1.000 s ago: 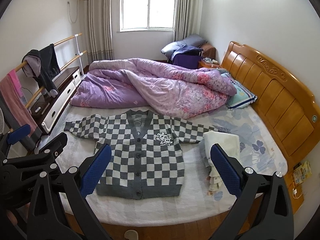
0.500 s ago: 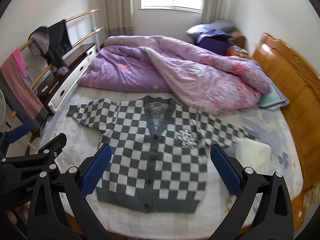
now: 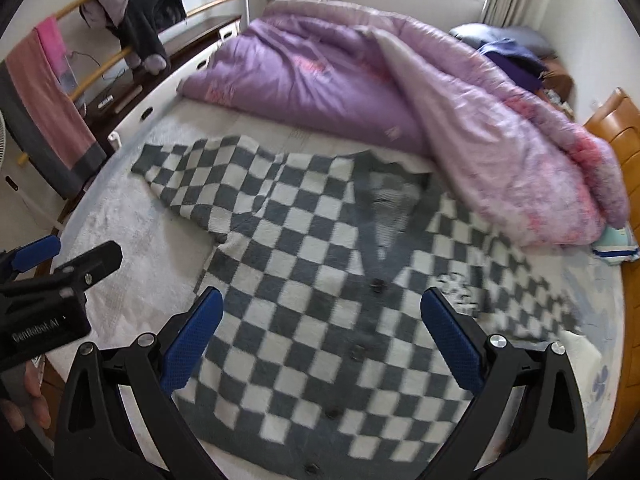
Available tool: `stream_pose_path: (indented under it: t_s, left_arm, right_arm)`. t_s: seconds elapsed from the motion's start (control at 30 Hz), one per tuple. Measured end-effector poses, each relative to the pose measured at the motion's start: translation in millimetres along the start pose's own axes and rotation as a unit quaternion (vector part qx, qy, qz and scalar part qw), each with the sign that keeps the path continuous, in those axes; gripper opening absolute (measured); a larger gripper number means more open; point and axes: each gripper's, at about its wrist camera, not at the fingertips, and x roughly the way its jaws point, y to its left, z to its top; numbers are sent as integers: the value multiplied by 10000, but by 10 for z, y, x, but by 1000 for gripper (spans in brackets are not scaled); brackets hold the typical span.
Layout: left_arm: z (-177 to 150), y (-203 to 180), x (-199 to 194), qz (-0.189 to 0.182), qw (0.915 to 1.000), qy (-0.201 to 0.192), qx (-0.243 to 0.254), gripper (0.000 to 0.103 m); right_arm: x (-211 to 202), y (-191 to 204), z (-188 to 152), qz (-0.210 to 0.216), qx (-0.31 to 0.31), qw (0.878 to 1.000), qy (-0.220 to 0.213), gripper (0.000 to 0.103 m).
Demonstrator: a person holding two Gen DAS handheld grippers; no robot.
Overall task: Fold large clothes
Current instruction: 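Move both tools down toward the cardigan's sleeve cuffs, then grasp a grey sleeve cuff with the left tool while the right tool grasps the other cuff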
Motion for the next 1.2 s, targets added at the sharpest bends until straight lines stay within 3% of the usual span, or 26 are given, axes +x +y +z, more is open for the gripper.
stream_pose_path:
  t_s: [0.13, 0.33, 0.47, 0.53, 0.6, 0.63, 0.7, 0.73, 0.77, 0.93, 1.03, 1.13, 1.2]
  left_arm:
    - [242, 444, 638, 26, 9999, 89, -57, 98]
    - [664, 1338, 1557, -6, 9977, 186, -654, 98]
    - [984, 2044, 2181, 85, 9950, 193, -977, 98]
    - [1100, 2461, 2464, -49, 9873, 123, -1583, 98]
    - [1152, 2766, 2668, -163, 9774, 73, -2107, 98]
    - [1173, 2842, 2734, -155, 9748, 54, -2223, 98]
    - [1240, 3007, 2891, -207, 9707, -56, -2392, 95]
    - [1274, 3057, 2963, -173, 9698, -59, -2433, 93]
    - [1297, 3063, 3002, -156, 9695, -38, -2444, 85]
    - [1491, 3106, 3223, -105, 9724, -23, -2331, 76]
    - [1569, 3117, 3341, -137, 9742, 51, -2251, 62]
    - [1605, 3113, 3441, 21, 9762, 61, -2169, 46]
    - [1603, 3125, 3454, 213, 9787, -16, -2044, 26]
  right_arm:
    - [669, 254, 185, 53, 71, 9999, 123, 95]
    - [1601, 435, 395, 218, 425, 9983, 323, 90]
    - [2149, 463, 490, 296, 697, 9955, 576, 74]
    - [2351, 471, 515, 319, 761, 9946, 629, 65]
    - [2554, 462, 528, 391, 828, 9931, 737, 46]
    - [2663, 453, 528, 450, 870, 9919, 812, 43]
    - [2825, 443, 530, 621, 944, 9899, 854, 24]
    - [2877, 444, 530, 712, 1000, 9890, 827, 21]
    - [2938, 443, 529, 822, 1044, 9878, 817, 20]
    - [3081, 505, 518, 1256, 1039, 9838, 743, 18]
    - [3180, 527, 501, 1351, 1083, 9815, 815, 18]
    - [3227, 554, 495, 1458, 1215, 9783, 826, 18]
    - [3218, 592, 493, 1594, 1190, 9770, 776, 18]
